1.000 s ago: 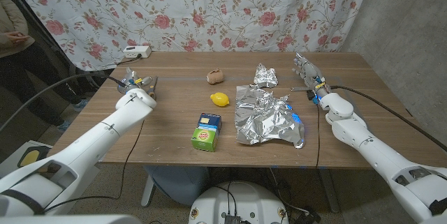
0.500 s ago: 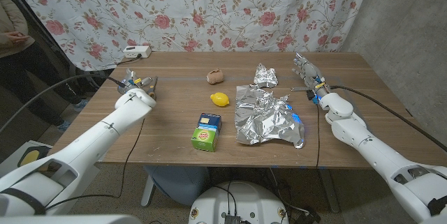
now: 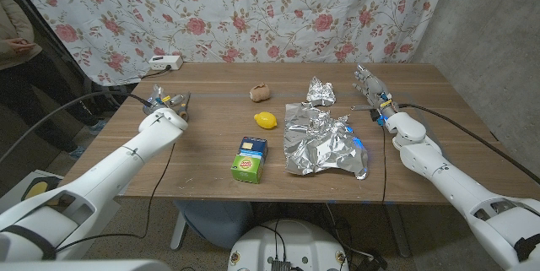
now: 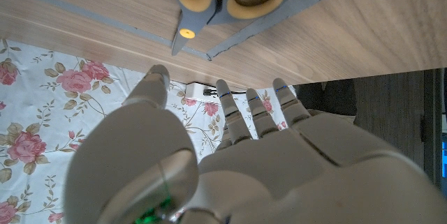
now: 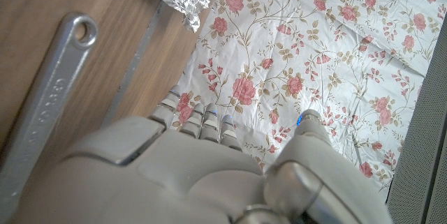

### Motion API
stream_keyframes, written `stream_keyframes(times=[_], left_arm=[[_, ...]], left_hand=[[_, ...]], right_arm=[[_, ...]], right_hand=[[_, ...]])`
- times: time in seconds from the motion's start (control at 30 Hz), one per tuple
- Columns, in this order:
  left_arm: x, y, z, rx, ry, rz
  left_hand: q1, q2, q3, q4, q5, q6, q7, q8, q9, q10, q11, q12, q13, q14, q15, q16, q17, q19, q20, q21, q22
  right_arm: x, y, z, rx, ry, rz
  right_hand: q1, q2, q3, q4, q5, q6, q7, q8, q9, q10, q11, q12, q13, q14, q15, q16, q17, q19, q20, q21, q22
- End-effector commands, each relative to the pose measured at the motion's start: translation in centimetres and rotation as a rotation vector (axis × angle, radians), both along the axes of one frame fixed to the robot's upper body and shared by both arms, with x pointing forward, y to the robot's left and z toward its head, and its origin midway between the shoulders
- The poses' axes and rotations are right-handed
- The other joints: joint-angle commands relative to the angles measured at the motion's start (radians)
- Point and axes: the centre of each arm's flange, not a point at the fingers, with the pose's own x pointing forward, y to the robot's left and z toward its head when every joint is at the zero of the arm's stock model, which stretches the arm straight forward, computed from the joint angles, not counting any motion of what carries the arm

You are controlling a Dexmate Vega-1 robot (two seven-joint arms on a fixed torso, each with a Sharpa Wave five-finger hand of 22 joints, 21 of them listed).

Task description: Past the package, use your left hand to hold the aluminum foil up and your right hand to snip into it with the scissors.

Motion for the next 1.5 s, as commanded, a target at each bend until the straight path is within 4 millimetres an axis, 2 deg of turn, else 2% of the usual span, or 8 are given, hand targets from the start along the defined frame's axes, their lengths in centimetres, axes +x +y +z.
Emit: stream_keyframes(times=[0.03,0.2,0.3,0.53,0.8,1.13,1.27,1.5], left_arm=[[0.8,-0.6,-0.4,0.011,0.022,-0.004],[0.9,-0.8,-0.4,0.01,0.023,-0.003],[1.0,-0.9,-0.4,0.013,0.028,0.0],[1.2,-1.2,-0.3,0.02,0.032,0.003],[1.6,-1.6,-0.4,0.025,0.038,0.016],[1.7,-1.8,-0.5,0.031,0.039,0.033],[1.5,-2.3,-0.3,0.09,0.033,0.051],[1.9,-2.3,-0.6,0.066,0.044,0.046]], left_hand=[[0.013,0.003,0.004,-0.011,0.009,0.007,-0.009,0.008,0.003,0.013,-0.004,0.003,0.004,0.001,-0.002,0.001,0.003,-0.002,-0.003,0.001,0.003],[0.017,0.001,0.002,-0.011,0.011,0.006,-0.009,0.007,0.003,0.014,-0.006,0.001,0.006,0.0,0.0,0.0,0.003,-0.002,-0.003,0.001,0.003],[0.017,0.002,-0.002,-0.007,0.011,0.002,0.002,0.005,0.003,0.011,0.0,-0.002,0.008,-0.003,0.005,0.0,0.004,-0.003,0.004,0.001,0.003],[0.021,-0.001,-0.007,-0.007,0.012,0.006,-0.003,0.005,0.003,0.017,-0.005,-0.003,0.012,0.0,0.001,0.002,0.004,-0.002,0.0,0.002,0.003],[0.03,0.009,-0.007,-0.006,0.013,0.009,0.013,0.006,0.004,0.016,-0.001,-0.006,0.017,-0.001,0.006,0.002,0.004,-0.002,0.006,0.002,0.003],[0.033,0.012,-0.009,-0.005,0.012,0.009,0.013,0.006,0.004,0.02,-0.001,-0.006,0.02,0.001,0.008,0.003,0.004,-0.002,0.007,0.002,0.003],[0.032,0.014,-0.011,-0.004,0.012,0.009,0.015,0.006,0.004,0.021,0.001,-0.006,0.021,0.001,0.011,0.003,0.005,-0.001,0.008,0.002,0.003],[0.029,0.015,-0.013,-0.001,0.011,0.012,0.016,0.006,0.004,0.024,-0.001,-0.006,0.022,0.003,0.01,0.004,0.005,0.0,0.007,0.003,0.003]], right_arm=[[0.3,-0.3,-0.2,0.001,0.003,-0.003],[0.4,-0.3,-0.3,0.005,0.007,-0.001],[0.4,-0.4,-0.3,0.005,0.007,-0.002],[0.6,-0.6,-0.4,0.012,0.012,-0.003],[0.7,-0.8,-0.5,0.013,0.014,-0.004],[0.8,-1.0,-0.5,0.012,0.015,-0.003],[0.9,-1.0,-0.6,0.008,0.018,-0.002],[0.9,-1.1,-0.7,0.007,0.019,-0.005]], right_hand=[[0.01,0.002,0.005,0.005,0.001,0.006,-0.002,0.002,0.002,0.004,-0.001,0.001,0.001,0.001,0.005,0.008,0.001,0.002,0.001,0.006,0.003],[0.009,0.002,0.005,0.006,0.001,0.007,-0.003,0.002,0.002,0.005,-0.001,0.001,0.001,0.001,0.005,0.008,0.001,0.002,0.002,0.006,0.003],[0.009,0.002,0.005,0.006,0.001,0.007,-0.003,0.002,0.002,0.005,-0.001,0.001,0.001,0.001,0.005,0.008,0.001,0.002,0.001,0.006,0.003],[0.008,0.002,0.004,0.006,0.001,0.007,-0.002,0.002,0.002,0.005,-0.002,0.001,0.001,0.001,0.006,0.008,0.001,0.003,0.003,0.007,0.003],[0.007,0.002,0.004,0.007,0.001,0.007,-0.002,0.002,0.002,0.005,-0.001,0.001,0.001,0.001,0.005,0.008,0.002,0.003,0.002,0.007,0.003],[0.006,0.001,0.003,0.007,0.001,0.008,-0.001,0.002,0.002,0.006,0.0,0.002,0.001,0.002,0.006,0.009,0.002,0.004,0.004,0.007,0.003],[0.006,0.001,0.003,0.007,0.001,0.008,-0.002,0.002,0.002,0.004,0.0,0.001,0.001,0.001,0.006,0.009,0.002,0.004,0.004,0.007,0.003],[0.006,0.002,0.003,0.007,0.001,0.008,-0.001,0.002,0.002,0.003,0.001,0.0,0.001,0.0,0.006,0.008,0.002,0.004,0.005,0.007,0.003]])
